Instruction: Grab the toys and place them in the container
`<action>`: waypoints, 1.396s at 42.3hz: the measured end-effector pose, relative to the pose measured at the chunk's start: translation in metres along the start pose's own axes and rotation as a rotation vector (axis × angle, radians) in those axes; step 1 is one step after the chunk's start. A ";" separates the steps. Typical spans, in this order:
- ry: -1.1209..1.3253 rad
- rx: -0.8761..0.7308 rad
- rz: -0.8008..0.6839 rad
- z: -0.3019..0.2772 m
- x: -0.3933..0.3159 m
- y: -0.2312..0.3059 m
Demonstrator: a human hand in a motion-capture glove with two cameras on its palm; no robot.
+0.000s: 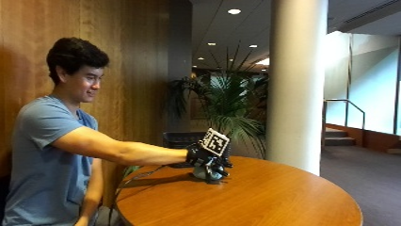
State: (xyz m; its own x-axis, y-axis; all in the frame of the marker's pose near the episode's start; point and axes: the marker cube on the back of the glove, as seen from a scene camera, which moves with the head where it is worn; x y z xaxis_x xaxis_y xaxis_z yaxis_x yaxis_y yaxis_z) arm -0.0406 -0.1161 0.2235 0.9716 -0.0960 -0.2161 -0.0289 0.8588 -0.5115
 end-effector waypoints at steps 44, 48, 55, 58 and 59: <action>-0.061 0.459 0.139 -0.059 -0.006 0.032; -0.027 0.516 0.132 -0.095 0.002 0.050; 0.015 0.596 0.165 -0.163 0.009 0.087; -0.001 0.625 0.150 -0.183 -0.001 0.098; -0.027 0.634 0.152 -0.189 -0.007 0.101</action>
State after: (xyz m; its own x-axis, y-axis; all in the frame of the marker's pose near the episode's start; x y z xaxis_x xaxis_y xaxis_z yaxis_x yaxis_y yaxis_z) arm -0.0947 -0.1244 0.0161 0.9735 0.0557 -0.2218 -0.0307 0.9929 0.1150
